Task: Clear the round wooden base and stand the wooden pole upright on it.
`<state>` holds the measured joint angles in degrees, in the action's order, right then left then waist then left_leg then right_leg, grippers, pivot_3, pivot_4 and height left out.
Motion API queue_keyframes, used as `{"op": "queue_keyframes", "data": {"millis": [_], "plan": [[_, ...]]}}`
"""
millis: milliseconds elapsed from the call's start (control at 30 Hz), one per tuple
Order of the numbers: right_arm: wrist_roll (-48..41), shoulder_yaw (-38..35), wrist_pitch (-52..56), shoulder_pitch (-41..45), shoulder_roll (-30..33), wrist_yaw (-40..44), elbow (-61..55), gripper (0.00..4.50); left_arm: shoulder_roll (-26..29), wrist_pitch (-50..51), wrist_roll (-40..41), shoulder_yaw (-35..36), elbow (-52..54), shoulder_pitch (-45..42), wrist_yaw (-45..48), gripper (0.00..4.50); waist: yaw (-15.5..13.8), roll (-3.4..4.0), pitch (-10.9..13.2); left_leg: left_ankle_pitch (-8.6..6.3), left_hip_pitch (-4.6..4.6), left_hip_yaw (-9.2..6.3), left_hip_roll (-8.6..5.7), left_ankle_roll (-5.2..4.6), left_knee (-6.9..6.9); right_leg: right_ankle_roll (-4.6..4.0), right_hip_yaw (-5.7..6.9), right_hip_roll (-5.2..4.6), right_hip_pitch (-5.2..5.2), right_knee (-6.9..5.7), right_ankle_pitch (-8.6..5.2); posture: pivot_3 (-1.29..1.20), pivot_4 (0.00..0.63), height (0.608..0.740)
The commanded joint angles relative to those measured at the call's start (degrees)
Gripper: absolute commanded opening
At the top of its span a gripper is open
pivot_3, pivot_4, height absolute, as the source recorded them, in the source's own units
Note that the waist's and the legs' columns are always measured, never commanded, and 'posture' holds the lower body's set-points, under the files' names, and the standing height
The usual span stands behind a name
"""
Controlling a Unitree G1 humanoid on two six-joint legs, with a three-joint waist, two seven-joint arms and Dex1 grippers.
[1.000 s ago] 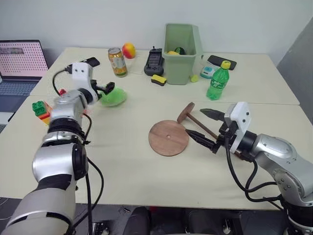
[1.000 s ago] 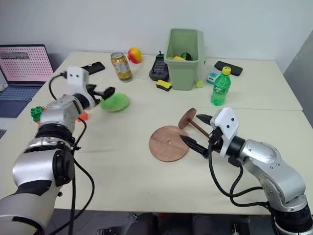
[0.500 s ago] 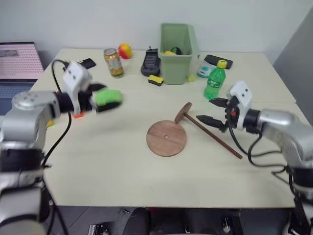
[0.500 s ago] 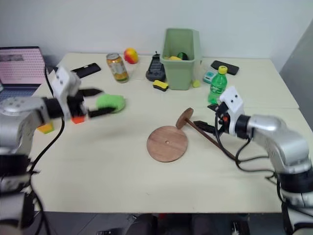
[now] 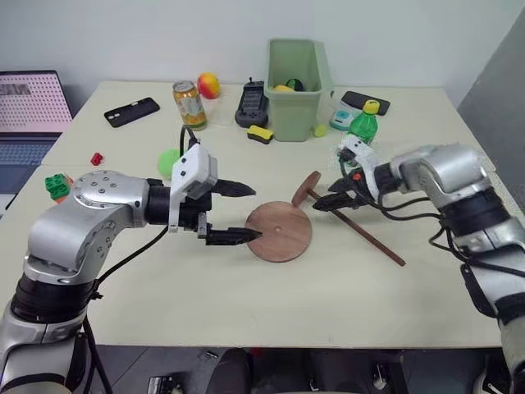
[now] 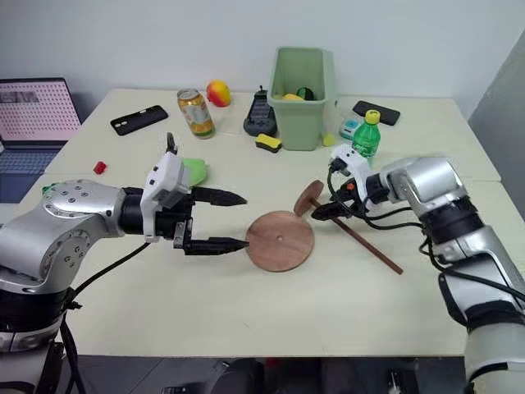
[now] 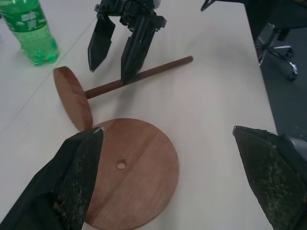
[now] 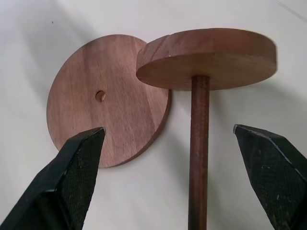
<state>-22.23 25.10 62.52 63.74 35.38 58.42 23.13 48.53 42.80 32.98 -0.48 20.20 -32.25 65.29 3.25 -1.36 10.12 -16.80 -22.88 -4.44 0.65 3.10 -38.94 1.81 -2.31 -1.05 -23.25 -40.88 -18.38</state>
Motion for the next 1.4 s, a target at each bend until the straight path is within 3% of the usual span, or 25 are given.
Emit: {"op": "queue_keyframes", "data": {"millis": [33,433,667,900,933,967,1100,1233,1400], "plan": [[4.81,3.19,-3.8,3.45,-1.56,4.08,6.55,4.5,0.23,-0.6,0.38,0.66,2.61,-0.59,-1.46,4.47,-0.05,0.0,0.0,0.0,0.0,0.0,-0.01,0.0,0.0,0.0,0.0,0.0,0.0,0.01,0.0,0.0,0.15,0.74],[15.62,4.71,-13.01,11.81,-11.05,11.03,30.44,4.5,0.82,1.44,2.41,1.76,4.52,0.73,-4.02,4.47,0.47,0.02,0.01,0.01,0.01,0.01,0.0,0.02,0.02,0.0,0.0,0.0,-0.06,-0.05,0.0,0.0,0.15,0.74],[19.27,2.51,-17.39,14.29,-13.71,11.94,38.3,3.22,0.25,1.54,2.9,1.12,5.05,0.75,-5.36,4.5,0.41,0.03,0.01,0.01,0.0,0.01,-0.02,0.03,0.01,0.0,-0.02,-0.04,-0.06,-0.04,0.0,0.0,0.15,0.74],[21.53,-0.25,-18.54,15.71,-14.61,12.91,41.67,1.61,0.49,0.43,2.33,-0.15,3.92,0.61,-4.12,4.5,0.54,0.03,0.02,0.02,0.01,0.01,0.0,0.04,0.01,0.0,-0.02,-0.04,-0.06,-0.05,0.0,0.0,0.15,0.74],[21.7,-0.81,-18.26,16.07,-14.52,13.12,41.97,1.2,0.4,0.2,2.11,-0.46,3.51,0.31,-3.86,4.5,0.56,0.03,0.02,0.02,0.01,0.01,0.0,0.05,0.01,0.0,-0.02,-0.04,-0.06,-0.05,0.0,0.0,0.15,0.74],[21.7,-1.41,-17.83,16.44,-14.49,13.22,42.2,1.17,0.35,-0.02,1.98,-0.66,3.16,0.08,-3.59,4.5,0.54,0.03,0.02,0.02,0.01,0.01,0.01,0.05,0.01,0.0,-0.02,-0.04,-0.06,-0.05,0.0,0.0,0.15,0.74],[19.6,-7.0,-15.16,19.08,-14.16,10.93,43.1,0.24,-0.09,-2.16,1.35,-0.6,1.72,0.07,-2.91,4.5,0.53,0.06,0.04,0.02,0.0,0.01,-0.02,0.05,0.01,0.0,-0.02,-0.04,-0.06,-0.05,0.0,0.0,0.15,0.74],[11.82,-20.9,-16.21,24.87,-12.89,3.35,40.39,0.21,-3.89,-7.08,0.8,3.66,-1.79,2.24,-6.86,4.5,0.41,0.19,0.12,0.02,0.0,0.01,0.0,0.05,0.03,0.0,-0.02,-0.04,-0.07,-0.06,0.0,0.0,0.15,0.74],[3.9,-31.96,-12.85,20.65,-13.15,-3.7,18.64,0.21,-6.41,-7.4,3.31,8.23,1.83,9.13,-10.64,4.5,0.35,0.21,0.12,0.04,-0.03,0.04,0.07,0.09,0.15,0.0,-0.01,-0.05,-0.12,0.06,0.0,0.0,0.15,0.74]]}}
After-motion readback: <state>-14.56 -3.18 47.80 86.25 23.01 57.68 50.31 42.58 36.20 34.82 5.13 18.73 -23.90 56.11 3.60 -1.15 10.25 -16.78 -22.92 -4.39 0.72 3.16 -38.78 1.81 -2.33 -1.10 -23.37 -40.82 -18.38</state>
